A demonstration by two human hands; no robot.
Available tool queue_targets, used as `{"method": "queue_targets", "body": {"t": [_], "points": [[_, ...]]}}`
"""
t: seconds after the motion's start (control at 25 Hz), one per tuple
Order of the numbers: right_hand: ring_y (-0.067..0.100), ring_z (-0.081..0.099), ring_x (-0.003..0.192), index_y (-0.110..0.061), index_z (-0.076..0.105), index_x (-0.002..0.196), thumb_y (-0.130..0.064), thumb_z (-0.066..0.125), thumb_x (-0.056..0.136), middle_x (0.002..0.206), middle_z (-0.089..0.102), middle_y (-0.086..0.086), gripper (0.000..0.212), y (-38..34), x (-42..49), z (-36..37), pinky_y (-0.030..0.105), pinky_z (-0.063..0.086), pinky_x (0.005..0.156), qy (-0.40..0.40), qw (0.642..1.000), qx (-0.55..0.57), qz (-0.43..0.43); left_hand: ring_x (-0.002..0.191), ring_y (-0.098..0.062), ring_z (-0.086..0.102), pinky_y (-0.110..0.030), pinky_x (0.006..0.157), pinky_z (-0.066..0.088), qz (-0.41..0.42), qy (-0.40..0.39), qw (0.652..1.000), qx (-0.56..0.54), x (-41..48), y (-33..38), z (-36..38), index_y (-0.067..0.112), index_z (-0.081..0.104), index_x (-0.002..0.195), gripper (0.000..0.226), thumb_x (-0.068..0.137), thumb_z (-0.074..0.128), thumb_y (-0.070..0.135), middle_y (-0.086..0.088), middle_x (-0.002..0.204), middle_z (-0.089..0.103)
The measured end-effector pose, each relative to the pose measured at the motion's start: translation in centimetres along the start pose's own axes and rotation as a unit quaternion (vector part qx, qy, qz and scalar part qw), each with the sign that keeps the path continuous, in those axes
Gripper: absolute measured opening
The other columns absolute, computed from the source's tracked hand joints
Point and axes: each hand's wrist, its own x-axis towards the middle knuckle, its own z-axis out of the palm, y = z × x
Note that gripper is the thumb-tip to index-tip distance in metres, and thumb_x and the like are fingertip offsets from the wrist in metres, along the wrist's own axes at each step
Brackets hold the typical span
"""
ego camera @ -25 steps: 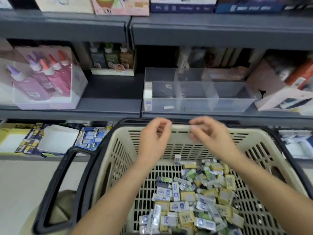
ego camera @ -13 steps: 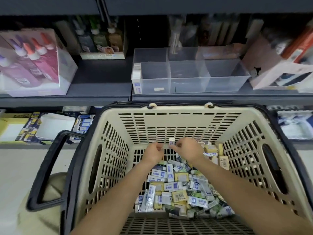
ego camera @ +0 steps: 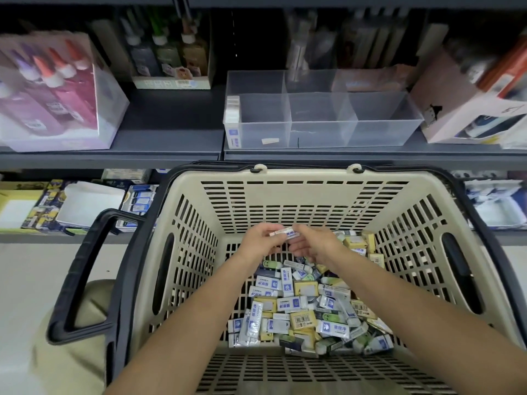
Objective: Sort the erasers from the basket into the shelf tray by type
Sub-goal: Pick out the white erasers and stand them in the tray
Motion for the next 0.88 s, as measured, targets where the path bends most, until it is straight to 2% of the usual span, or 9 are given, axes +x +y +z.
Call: {"method": "queue_targets", "body": {"t": [0.12,0.16,0.24,0.32,0.36,0.4,0.6,0.72,0.88], "points": [[0.01,0.062,0.054,-0.007,0.07,0.085,-0.049,0.053,0.088,0.071,0.072,0.004,0.046,0.8,-0.4,-1.0,0.02,0.043,0.047,-0.027,0.991,-0.125,-0.047,0.086,-0.022,0.057,-0.027,0.074,0.046,-0.006,0.011,0.997,-0.072,0.0,0.4,-0.3,0.01,0.065,0.095,0.012,0.085,0.063,0.003,-0.008,0.092,0.066],[0.012,0.062,0.06,-0.008,0.07,0.087,-0.047,0.055,0.087,0.075,0.07,0.003,0.042,1.4,-0.5,-1.4,0.022,0.046,0.053,-0.021,0.967,-0.238,-0.093,0.086,-0.02,0.056,-0.027,0.072,0.044,-0.004,0.015,0.997,-0.073,0.0,0.6,-0.6,0.013,0.065,0.091,0.01,0.086,0.063,0.005,-0.007,0.09,0.067],[0.016,0.061,0.077,-0.013,0.068,0.093,-0.038,0.062,0.085,0.088,0.066,0.003,0.027,2.4,-0.6,-1.5,0.028,0.05,0.066,-0.011,0.87,-0.462,-0.17,0.083,-0.015,0.058,-0.025,0.071,0.041,-0.015,0.021,0.997,-0.071,-0.1,0.8,-1.1,0.02,0.067,0.087,0.009,0.087,0.063,0.011,-0.002,0.085,0.069],[0.021,0.059,0.091,-0.015,0.065,0.101,-0.031,0.06,0.086,0.102,0.058,0.004,0.023,2.7,-0.9,-1.1,0.03,0.049,0.071,-0.004,0.797,-0.571,-0.196,0.081,-0.013,0.06,-0.026,0.072,0.045,-0.042,0.024,0.994,-0.098,-0.3,0.8,-1.6,0.02,0.066,0.09,0.007,0.089,0.062,0.014,0.0,0.082,0.068],[0.022,0.059,0.094,-0.014,0.064,0.102,-0.03,0.058,0.086,0.104,0.057,0.004,0.023,2.6,-1.0,-1.0,0.03,0.048,0.071,-0.005,0.788,-0.58,-0.205,0.083,-0.015,0.061,-0.029,0.074,0.048,-0.055,0.022,0.993,-0.107,-0.5,0.8,-1.7,0.018,0.065,0.094,0.007,0.09,0.061,0.015,-0.002,0.084,0.067],[0.022,0.06,0.093,-0.014,0.063,0.102,-0.029,0.057,0.086,0.102,0.057,0.004,0.023,2.3,-1.2,-1.1,0.028,0.048,0.069,-0.01,0.797,-0.566,-0.212,0.087,-0.017,0.062,-0.032,0.076,0.051,-0.063,0.015,0.993,-0.097,-0.7,1.1,-1.9,0.015,0.063,0.1,0.01,0.091,0.059,0.016,-0.004,0.088,0.066],[0.019,0.064,0.073,-0.014,0.06,0.101,-0.012,0.057,0.089,0.084,0.066,0.004,0.013,0.1,-2.7,-2.4,0.03,0.049,0.065,-0.103,0.934,-0.287,-0.184,0.088,-0.017,0.062,-0.031,0.076,0.056,-0.073,-0.048,0.995,0.052,-2.3,2.2,-1.8,0.006,0.058,0.113,0.026,0.092,0.058,0.02,-0.006,0.099,0.063],[0.012,0.061,0.066,-0.011,0.062,0.1,-0.006,0.062,0.085,0.077,0.065,0.002,0.016,-0.2,-4.0,-1.9,0.023,0.05,0.061,-0.114,0.948,-0.21,-0.208,0.084,-0.019,0.064,-0.034,0.082,0.055,-0.116,-0.133,0.984,-0.018,-3.7,1.9,-0.8,0.004,0.058,0.111,0.026,0.095,0.052,0.023,-0.009,0.093,0.066],[0.012,0.06,0.063,-0.003,0.061,0.099,0.0,0.063,0.084,0.078,0.066,0.008,0.016,-0.5,-5.2,-2.1,0.02,0.051,0.06,-0.092,0.965,-0.126,-0.213,0.089,-0.025,0.065,-0.036,0.081,0.054,-0.156,-0.181,0.969,-0.069,-4.1,2.3,-0.4,0.011,0.061,0.108,0.032,0.099,0.041,0.034,-0.009,0.093,0.068]]}}
